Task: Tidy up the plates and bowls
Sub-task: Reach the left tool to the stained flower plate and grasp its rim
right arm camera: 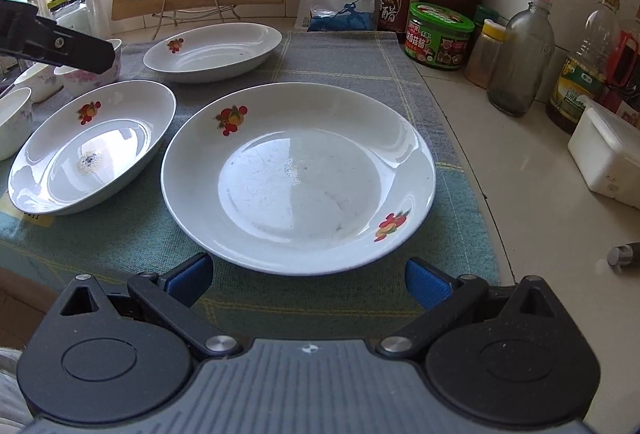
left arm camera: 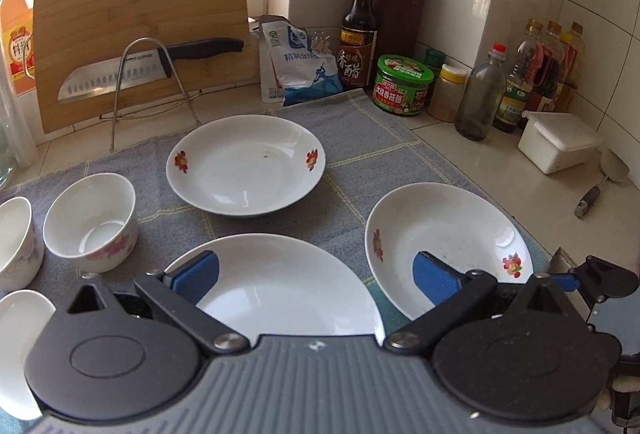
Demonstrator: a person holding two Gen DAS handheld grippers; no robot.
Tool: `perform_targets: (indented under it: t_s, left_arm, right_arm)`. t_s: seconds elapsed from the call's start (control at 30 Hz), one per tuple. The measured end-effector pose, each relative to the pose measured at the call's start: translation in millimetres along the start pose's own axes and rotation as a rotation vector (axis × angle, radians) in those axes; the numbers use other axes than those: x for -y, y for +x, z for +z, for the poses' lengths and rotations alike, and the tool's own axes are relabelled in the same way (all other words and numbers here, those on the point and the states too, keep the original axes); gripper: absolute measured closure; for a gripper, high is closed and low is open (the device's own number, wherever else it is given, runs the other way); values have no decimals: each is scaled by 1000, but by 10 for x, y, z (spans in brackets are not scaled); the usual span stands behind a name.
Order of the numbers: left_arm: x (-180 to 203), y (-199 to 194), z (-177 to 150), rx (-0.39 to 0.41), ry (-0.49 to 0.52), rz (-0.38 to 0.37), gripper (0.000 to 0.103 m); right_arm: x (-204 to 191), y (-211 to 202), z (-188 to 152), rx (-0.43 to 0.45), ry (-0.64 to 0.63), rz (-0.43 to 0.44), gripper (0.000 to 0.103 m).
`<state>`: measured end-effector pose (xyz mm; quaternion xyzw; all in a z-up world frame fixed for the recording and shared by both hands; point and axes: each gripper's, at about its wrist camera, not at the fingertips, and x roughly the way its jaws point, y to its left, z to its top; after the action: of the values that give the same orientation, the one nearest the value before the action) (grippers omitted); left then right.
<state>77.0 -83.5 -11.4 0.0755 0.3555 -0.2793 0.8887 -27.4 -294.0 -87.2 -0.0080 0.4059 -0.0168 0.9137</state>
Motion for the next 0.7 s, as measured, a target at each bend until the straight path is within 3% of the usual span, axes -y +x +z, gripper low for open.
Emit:
perform_targets:
  t_s: [0.13, 0.4, 0.7]
  left_arm:
    - [121, 123, 84, -11, 55, 0, 1]
    - [287, 400, 205, -84, 136, -71, 1]
    - [525, 764, 429, -129, 263, -125, 1]
  right_arm:
    - [56, 91, 23, -2, -24, 33, 0]
    - [96, 203, 66, -14, -78, 83, 0]
    - [196, 189, -1, 58, -108, 123, 0]
